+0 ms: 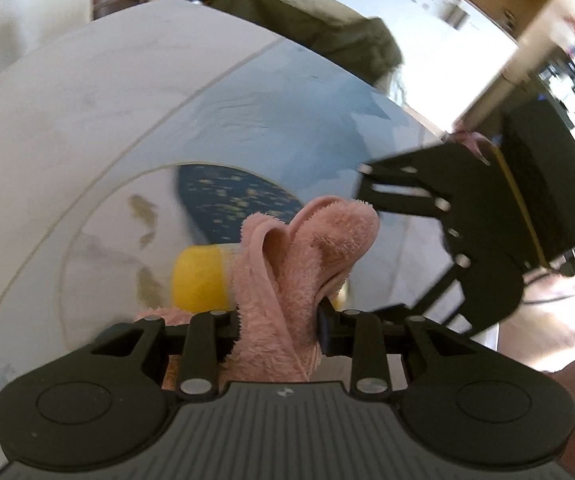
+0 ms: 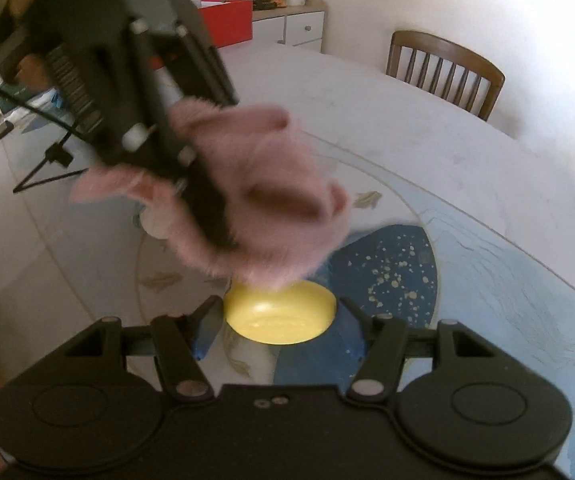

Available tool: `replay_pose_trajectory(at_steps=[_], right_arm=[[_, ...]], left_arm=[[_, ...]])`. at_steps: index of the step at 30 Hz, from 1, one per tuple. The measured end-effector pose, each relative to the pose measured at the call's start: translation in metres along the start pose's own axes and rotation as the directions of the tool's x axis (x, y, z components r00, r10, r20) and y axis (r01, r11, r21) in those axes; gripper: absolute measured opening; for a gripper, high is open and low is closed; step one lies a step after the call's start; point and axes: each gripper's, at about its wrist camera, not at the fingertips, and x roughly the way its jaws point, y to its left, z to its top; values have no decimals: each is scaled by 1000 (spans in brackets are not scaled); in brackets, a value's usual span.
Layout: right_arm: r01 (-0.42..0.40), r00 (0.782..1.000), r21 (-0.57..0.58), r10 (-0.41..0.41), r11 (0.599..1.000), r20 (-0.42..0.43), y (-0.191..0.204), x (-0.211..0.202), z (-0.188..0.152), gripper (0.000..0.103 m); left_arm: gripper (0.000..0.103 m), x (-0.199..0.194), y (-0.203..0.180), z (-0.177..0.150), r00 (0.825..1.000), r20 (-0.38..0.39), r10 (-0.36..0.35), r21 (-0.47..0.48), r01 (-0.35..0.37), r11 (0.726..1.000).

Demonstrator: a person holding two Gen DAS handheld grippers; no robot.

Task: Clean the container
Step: 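Wipe the bottle with the towel while the right tool tilts the bottle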

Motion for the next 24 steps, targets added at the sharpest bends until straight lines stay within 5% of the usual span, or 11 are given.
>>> replay_pose_trajectory(at_steps=[6, 14, 24], right_arm=[[29, 999, -71, -28, 997, 22, 4, -3, 1, 61], [39, 999, -87, -39, 995, 2, 7, -1, -1, 62], [-48, 999, 266, 40, 963, 37, -28, -7, -3, 64]], left_arm=[[30, -4, 28, -9, 1000, -9, 17, -117, -18, 993], [30, -13, 27, -22, 1000, -3, 16, -134, -17, 991], [30, -31, 3, 12, 999, 40, 4, -44, -2, 999]])
